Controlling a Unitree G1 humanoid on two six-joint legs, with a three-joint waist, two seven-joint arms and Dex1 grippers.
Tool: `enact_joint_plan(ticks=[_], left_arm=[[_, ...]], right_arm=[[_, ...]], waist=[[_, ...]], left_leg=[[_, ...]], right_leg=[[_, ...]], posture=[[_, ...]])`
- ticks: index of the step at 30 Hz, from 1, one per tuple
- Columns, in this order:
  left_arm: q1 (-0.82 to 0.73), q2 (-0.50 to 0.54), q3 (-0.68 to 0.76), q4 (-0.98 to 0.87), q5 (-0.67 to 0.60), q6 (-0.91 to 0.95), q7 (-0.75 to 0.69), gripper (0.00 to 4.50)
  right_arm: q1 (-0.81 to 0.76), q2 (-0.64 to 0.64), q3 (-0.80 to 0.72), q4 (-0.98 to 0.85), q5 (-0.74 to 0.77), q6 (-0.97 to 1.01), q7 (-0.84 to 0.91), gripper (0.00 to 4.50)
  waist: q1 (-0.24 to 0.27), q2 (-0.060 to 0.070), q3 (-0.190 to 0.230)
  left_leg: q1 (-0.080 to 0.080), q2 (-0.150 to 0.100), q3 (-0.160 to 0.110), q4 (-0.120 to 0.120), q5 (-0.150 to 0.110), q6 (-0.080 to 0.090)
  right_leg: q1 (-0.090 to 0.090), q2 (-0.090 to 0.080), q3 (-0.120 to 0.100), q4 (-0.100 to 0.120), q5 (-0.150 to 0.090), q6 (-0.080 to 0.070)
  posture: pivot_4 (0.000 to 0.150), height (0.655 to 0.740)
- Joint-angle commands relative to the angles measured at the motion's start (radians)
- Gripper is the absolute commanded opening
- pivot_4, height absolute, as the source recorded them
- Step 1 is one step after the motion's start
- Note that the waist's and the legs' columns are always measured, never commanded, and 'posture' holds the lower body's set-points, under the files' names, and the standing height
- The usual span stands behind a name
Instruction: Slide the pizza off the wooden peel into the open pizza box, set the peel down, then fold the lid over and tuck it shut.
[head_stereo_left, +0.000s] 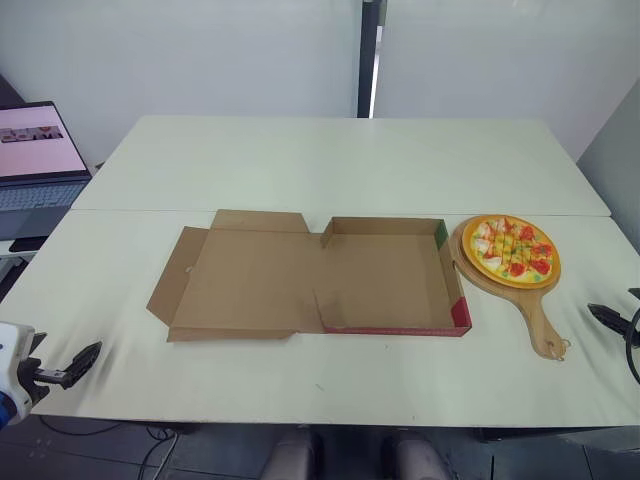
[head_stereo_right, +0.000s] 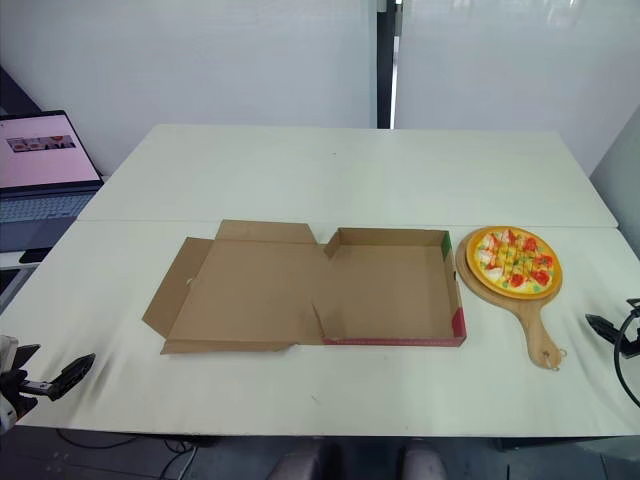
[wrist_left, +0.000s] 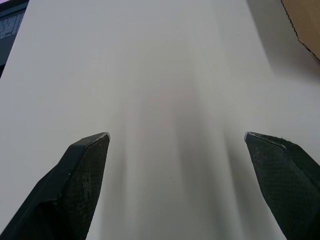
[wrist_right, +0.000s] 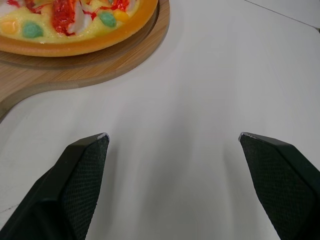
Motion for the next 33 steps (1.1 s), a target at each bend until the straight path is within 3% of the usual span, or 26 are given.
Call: enact_joint_plan(ticks=[1,14,27,33], left_arm=[[-0.003,0.01,0.047,-0.014,-0.013,0.001,-0.004,4.5],[-0.018,0.022,0.104,0.03,-0.113,-0.005,-0.136,4.5],[-0.004,0.035,0.13,0.05,-0.109,-0.036,-0.2,4.5],[-0.009,0.065,0.14,-0.052,-0.185,0.03,-0.262,4.5]], right_arm=[[-0.016,-0.031,-0.008,-0.019,0.002,-0.009,0.002,4.47],[-0.053,-0.026,-0.019,0.032,0.015,-0.007,-0.03,4.47],[-0.056,-0.028,-0.018,0.044,0.024,-0.025,-0.025,4.47],[-0.058,-0.032,-0.021,0.059,0.025,-0.035,-0.028,4.47]], waist=[[0.0,0.0,0.0],[-0.001,0.0,0.0],[-0.001,0.0,0.0],[0.0,0.0,0.0]], left_leg=[[0.0,0.0,0.0,0.0,0.0,0.0],[0.0,0.0,0.0,0.0,0.0,0.0],[0.0,0.0,0.0,0.0,0.0,0.0],[0.0,0.0,0.0,0.0,0.0,0.0]], right_leg=[[0.0,0.0,0.0,0.0,0.0,0.0],[0.0,0.0,0.0,0.0,0.0,0.0],[0.0,0.0,0.0,0.0,0.0,0.0],[0.0,0.0,0.0,0.0,0.0,0.0]], posture=[[0.15,0.7281],[0.15,0.7281],[0.15,0.7281],[0.15,0.7281]])
